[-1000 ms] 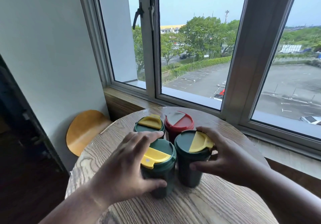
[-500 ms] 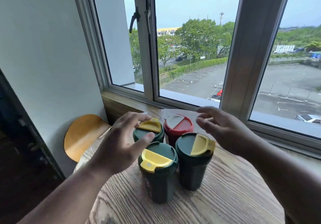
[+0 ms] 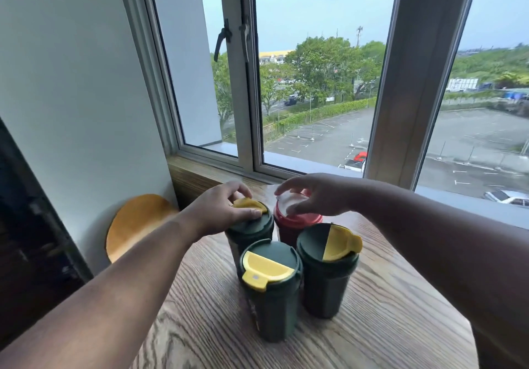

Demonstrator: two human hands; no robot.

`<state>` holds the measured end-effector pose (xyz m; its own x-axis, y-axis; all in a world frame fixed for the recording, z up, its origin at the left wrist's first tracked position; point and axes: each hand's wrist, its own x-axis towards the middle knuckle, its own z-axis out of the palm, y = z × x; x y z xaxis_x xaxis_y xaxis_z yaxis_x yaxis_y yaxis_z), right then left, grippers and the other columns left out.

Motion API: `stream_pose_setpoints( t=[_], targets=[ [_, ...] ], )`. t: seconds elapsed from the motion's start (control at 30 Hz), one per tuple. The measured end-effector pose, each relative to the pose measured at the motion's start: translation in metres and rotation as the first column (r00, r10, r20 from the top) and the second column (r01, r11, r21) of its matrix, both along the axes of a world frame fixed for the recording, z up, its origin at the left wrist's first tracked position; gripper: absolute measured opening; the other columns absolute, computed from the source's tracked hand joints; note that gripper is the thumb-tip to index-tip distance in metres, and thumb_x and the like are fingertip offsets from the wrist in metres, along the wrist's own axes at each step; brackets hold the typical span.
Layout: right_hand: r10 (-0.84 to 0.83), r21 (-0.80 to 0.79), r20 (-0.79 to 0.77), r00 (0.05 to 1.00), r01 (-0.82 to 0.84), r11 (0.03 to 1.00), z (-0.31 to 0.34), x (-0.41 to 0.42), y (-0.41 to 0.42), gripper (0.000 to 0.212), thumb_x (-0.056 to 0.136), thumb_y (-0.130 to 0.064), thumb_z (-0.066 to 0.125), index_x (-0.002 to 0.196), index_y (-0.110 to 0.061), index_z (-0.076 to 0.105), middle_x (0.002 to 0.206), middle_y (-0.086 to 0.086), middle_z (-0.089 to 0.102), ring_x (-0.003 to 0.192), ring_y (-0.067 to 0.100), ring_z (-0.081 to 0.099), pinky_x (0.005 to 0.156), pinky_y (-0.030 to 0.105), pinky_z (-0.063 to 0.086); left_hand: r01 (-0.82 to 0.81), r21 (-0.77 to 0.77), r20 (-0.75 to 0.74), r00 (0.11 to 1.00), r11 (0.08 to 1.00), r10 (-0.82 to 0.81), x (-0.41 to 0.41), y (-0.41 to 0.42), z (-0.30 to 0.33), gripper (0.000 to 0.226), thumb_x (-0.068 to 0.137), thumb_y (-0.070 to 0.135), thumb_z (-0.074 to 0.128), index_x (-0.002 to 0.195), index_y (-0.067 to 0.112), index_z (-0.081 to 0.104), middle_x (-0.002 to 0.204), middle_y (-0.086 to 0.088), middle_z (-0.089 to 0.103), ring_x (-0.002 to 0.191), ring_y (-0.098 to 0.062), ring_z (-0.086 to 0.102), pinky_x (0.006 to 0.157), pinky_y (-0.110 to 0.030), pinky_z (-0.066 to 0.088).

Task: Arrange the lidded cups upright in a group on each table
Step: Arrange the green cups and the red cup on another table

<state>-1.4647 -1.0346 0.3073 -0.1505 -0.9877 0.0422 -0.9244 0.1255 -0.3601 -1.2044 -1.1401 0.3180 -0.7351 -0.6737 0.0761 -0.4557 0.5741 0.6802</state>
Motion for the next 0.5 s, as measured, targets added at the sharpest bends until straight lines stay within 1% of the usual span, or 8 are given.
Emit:
stream_pose_setpoints(
  t=[0.07,0.17,0.23,0.3,0.37,0.43,0.5],
  targets=[
    [-0.037,0.0,0.014,0.999,0.037,0.999,0.014,0.022,0.006,0.072,0.061,-0.085,0.057,0.126,-0.054,0.053,0.118,-0.019,0.066,0.103,0.008,0.066,0.091,0.04,0.057,-0.067,-0.052,0.038,0.997,0.996,0.069,0.0,0.001,0.0,0.033,0.076,0.053,0.077,0.099,0.033,0.063,0.099,0.002,0.065,0.088,-0.016,0.065,0.073,-0.034,0.058],
    [-0.074,0.007,0.023,0.997,0.073,0.997,0.023,0.038,0.013,0.078,0.06,-0.081,0.052,0.128,-0.045,0.055,0.119,-0.012,0.067,0.104,0.013,0.065,0.093,0.042,0.056,-0.101,-0.061,0.041,0.994,0.993,0.104,0.001,0.004,-0.001,0.032,0.076,0.053,0.077,0.093,0.03,0.063,0.094,0.0,0.067,0.078,-0.018,0.067,0.055,-0.026,0.052],
    [-0.082,0.01,0.024,0.996,0.082,0.997,0.026,0.045,0.017,0.075,0.064,-0.079,0.055,0.129,-0.041,0.055,0.12,-0.008,0.067,0.104,0.015,0.065,0.093,0.044,0.055,-0.116,-0.076,0.043,0.992,0.99,0.119,0.002,0.007,-0.001,0.032,0.076,0.052,0.077,0.092,0.029,0.062,0.092,-0.001,0.066,0.072,-0.018,0.067,0.051,-0.024,0.05],
    [-0.107,0.014,0.014,0.994,0.107,0.994,0.029,0.049,0.02,0.061,0.076,-0.069,0.063,0.128,-0.037,0.055,0.12,-0.005,0.067,0.103,0.017,0.065,0.093,0.044,0.055,-0.128,-0.102,0.047,0.99,0.986,0.133,0.003,0.009,-0.001,0.033,0.075,0.054,0.077,0.091,0.03,0.062,0.092,-0.001,0.066,0.074,-0.017,0.067,0.054,-0.027,0.054],
    [-0.126,0.013,0.009,0.992,0.126,0.992,0.03,0.052,0.021,0.051,0.085,-0.06,0.066,0.127,-0.034,0.055,0.117,-0.001,0.067,0.1,0.019,0.065,0.092,0.044,0.055,-0.147,-0.121,0.058,0.986,0.982,0.155,0.003,0.01,-0.001,0.035,0.074,0.058,0.076,0.089,0.03,0.061,0.094,0.0,0.066,0.078,-0.017,0.067,0.062,-0.033,0.059],
    [-0.135,0.009,-0.001,0.991,0.135,0.991,0.03,0.053,0.021,0.048,0.087,-0.057,0.065,0.127,-0.031,0.056,0.116,0.001,0.067,0.1,0.021,0.065,0.092,0.044,0.054,-0.174,-0.132,0.067,0.981,0.976,0.184,0.001,0.011,-0.002,0.036,0.074,0.06,0.074,0.089,0.03,0.06,0.095,0.001,0.066,0.079,-0.017,0.067,0.068,-0.036,0.061],
    [-0.135,0.009,-0.009,0.991,0.135,0.991,0.029,0.054,0.021,0.048,0.088,-0.057,0.065,0.126,-0.03,0.056,0.117,0.003,0.067,0.101,0.022,0.065,0.093,0.044,0.053,-0.189,-0.136,0.083,0.976,0.973,0.201,0.0,0.015,-0.001,0.037,0.077,0.059,0.072,0.091,0.028,0.059,0.095,0.0,0.065,0.077,-0.018,0.068,0.067,-0.036,0.061]
  ],
)
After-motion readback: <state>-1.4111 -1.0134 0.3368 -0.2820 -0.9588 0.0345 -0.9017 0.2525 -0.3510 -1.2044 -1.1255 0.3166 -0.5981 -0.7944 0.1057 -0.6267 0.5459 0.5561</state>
